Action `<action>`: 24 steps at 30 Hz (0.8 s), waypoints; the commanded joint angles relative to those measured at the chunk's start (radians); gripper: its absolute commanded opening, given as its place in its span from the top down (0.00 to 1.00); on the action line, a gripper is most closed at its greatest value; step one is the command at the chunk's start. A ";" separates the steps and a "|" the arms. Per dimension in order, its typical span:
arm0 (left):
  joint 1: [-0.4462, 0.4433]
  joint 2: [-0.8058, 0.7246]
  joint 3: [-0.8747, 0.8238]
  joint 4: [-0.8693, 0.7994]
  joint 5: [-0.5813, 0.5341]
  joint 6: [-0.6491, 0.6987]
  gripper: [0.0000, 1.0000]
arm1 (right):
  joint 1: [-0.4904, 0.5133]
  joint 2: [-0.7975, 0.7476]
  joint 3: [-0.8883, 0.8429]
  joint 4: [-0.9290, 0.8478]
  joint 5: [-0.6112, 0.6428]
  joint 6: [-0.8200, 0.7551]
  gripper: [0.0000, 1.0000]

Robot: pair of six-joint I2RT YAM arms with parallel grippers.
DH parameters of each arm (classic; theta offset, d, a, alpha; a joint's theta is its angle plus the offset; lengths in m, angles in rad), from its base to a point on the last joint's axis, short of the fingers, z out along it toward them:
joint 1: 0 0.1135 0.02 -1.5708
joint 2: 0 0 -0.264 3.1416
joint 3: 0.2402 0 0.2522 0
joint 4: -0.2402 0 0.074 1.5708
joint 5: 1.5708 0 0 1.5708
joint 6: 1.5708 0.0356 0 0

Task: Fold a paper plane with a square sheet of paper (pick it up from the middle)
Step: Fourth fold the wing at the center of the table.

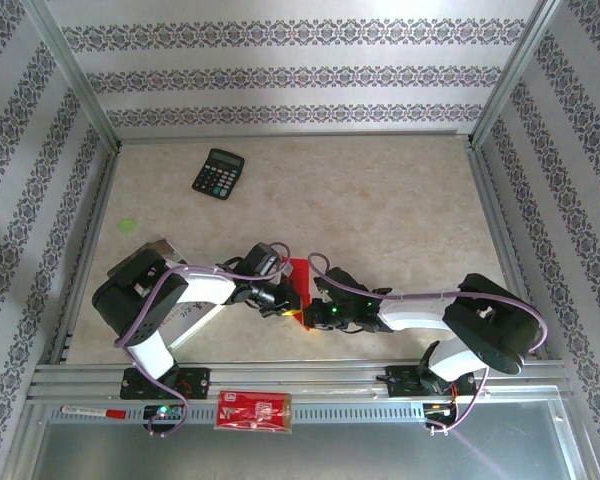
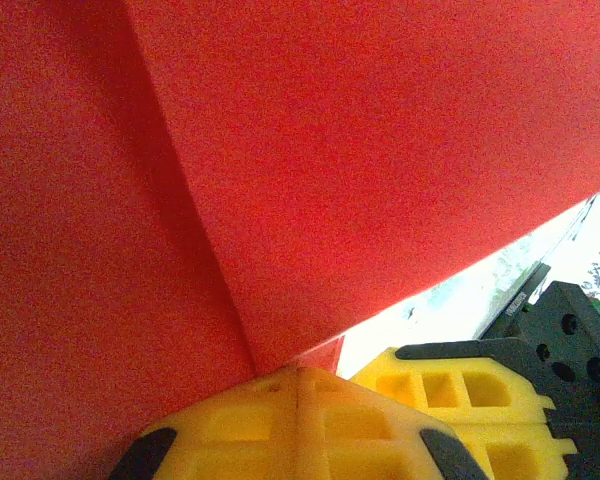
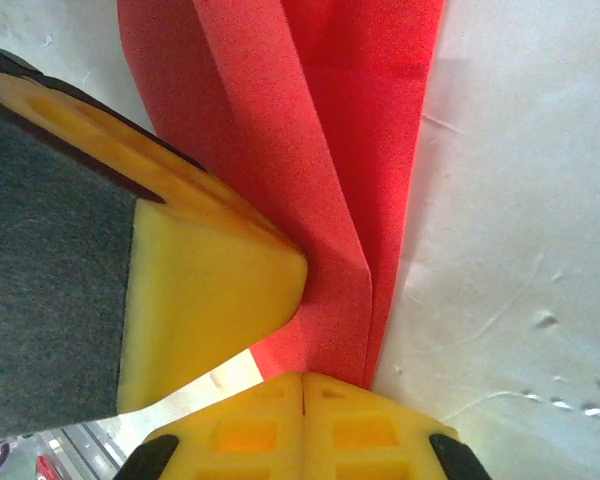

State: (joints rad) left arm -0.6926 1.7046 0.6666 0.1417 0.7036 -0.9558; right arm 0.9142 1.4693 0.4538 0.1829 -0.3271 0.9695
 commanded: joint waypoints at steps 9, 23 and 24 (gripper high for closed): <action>0.076 0.026 0.050 -0.094 -0.104 0.096 1.00 | 0.003 0.078 -0.012 -0.275 0.039 -0.037 1.00; 0.160 0.068 0.137 -0.139 -0.097 0.164 1.00 | 0.002 0.088 -0.015 -0.281 0.038 -0.043 1.00; 0.167 0.071 0.143 -0.137 -0.092 0.164 1.00 | 0.002 0.089 -0.015 -0.281 0.040 -0.043 1.00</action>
State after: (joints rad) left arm -0.5789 1.7538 0.7773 0.0074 0.6945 -0.8307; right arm 0.9123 1.4933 0.4957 0.1287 -0.3283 0.9432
